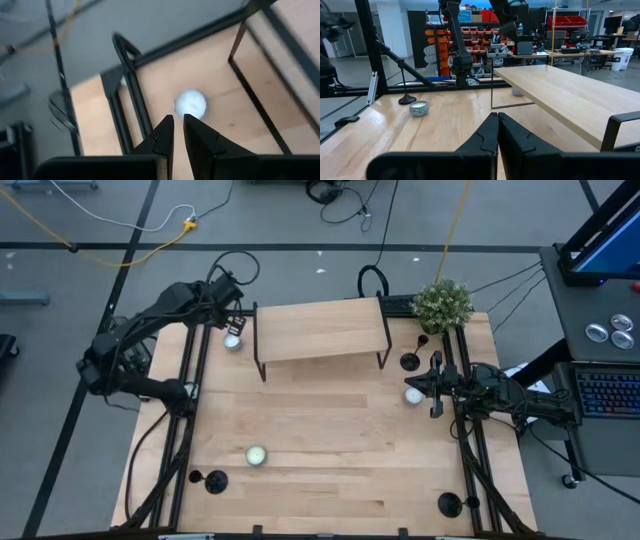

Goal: Pick & Place candle stick holders
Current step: Put the red and white scented candle on the shelf

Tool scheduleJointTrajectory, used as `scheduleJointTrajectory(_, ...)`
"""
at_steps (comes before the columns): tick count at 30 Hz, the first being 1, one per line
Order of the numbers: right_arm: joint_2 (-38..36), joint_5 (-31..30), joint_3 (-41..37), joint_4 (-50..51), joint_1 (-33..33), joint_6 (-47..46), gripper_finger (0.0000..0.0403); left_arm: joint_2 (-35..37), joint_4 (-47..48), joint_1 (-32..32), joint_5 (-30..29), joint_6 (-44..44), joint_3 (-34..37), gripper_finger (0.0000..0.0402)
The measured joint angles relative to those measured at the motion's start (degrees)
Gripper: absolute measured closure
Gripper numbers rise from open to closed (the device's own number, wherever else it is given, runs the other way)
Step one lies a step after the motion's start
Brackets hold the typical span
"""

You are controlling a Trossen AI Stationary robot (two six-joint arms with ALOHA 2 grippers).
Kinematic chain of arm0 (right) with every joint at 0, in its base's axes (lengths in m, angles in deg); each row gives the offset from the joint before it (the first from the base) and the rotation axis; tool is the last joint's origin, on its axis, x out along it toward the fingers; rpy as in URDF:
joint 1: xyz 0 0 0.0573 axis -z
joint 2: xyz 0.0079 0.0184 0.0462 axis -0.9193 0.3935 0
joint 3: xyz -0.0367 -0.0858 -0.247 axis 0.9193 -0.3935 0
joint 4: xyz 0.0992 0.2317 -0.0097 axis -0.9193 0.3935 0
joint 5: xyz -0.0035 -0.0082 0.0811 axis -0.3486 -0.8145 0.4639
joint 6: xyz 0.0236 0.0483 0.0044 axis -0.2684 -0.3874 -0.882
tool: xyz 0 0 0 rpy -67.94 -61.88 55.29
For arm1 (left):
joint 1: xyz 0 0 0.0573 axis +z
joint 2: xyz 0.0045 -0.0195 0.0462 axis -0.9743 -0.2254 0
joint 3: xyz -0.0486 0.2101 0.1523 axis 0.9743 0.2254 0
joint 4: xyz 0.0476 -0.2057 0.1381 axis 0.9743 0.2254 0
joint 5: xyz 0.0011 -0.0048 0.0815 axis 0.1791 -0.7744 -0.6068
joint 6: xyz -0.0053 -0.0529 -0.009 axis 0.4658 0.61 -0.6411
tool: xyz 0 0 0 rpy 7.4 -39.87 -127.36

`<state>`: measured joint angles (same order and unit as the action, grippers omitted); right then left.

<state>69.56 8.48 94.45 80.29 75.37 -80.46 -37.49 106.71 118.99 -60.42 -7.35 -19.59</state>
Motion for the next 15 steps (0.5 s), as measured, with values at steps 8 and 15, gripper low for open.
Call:
scheduleJointTrajectory(8,0.0,0.0,0.0,-0.01,0.0,0.0,0.0403,0.0,-0.27,8.66,11.44,-2.14,5.02,0.0352)
scheduleJointTrajectory(15,0.0,0.0,0.0,0.0,0.0,0.0,0.0403,0.0,-4.45,12.59,13.69,-0.39,8.92,0.0273)
